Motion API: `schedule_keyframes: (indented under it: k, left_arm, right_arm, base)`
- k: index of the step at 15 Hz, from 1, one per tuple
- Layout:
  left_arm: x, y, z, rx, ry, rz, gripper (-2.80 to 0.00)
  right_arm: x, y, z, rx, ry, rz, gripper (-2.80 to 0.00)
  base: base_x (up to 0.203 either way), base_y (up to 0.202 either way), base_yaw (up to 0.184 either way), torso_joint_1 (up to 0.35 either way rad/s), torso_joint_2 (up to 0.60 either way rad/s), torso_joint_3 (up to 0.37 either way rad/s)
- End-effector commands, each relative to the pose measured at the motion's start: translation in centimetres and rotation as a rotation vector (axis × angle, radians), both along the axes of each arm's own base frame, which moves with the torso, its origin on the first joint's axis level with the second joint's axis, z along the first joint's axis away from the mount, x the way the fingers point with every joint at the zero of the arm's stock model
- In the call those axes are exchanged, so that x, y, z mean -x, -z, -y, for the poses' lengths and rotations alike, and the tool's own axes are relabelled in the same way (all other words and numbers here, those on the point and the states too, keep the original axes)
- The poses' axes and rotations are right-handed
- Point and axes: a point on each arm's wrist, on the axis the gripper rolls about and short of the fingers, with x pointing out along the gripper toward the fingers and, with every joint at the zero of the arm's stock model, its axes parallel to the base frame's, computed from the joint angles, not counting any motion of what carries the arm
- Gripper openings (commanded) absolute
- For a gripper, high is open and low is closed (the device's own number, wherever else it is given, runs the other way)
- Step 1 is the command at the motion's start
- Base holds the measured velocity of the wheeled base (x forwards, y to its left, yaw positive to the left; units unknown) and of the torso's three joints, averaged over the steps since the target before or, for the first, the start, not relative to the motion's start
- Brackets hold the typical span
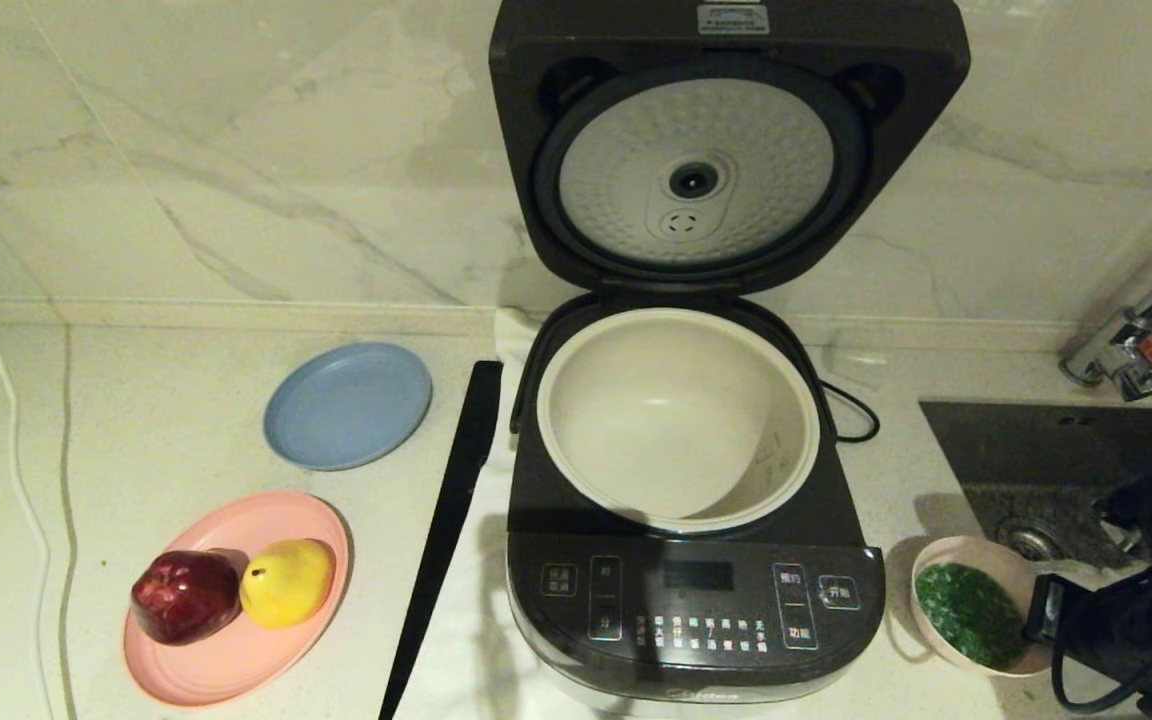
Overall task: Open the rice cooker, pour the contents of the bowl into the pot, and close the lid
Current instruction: Fill a bowl with water from the tap
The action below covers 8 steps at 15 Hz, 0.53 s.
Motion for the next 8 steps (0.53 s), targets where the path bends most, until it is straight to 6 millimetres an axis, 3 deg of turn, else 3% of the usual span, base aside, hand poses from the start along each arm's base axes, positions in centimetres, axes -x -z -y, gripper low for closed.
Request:
schedule_keyframes:
  k: [1, 8]
  left_arm:
    - [0.0, 0.0, 0.0, 0.0, 0.0, 0.0, -2.8]
    - [0.0, 0.0, 0.0, 0.0, 0.0, 0.0, -2.8]
  right_arm:
    - [0.7, -1.6, 0.5, -0.005, 0.022, 0.052, -2.8]
    - [2.5, -5.1, 4.7, -0.15, 0.133, 0.068, -2.8]
  base:
    - [0.0, 0.0, 0.0, 0.0, 0.0, 0.0]
    - [0.0, 0.0, 0.0, 0.0, 0.0, 0.0]
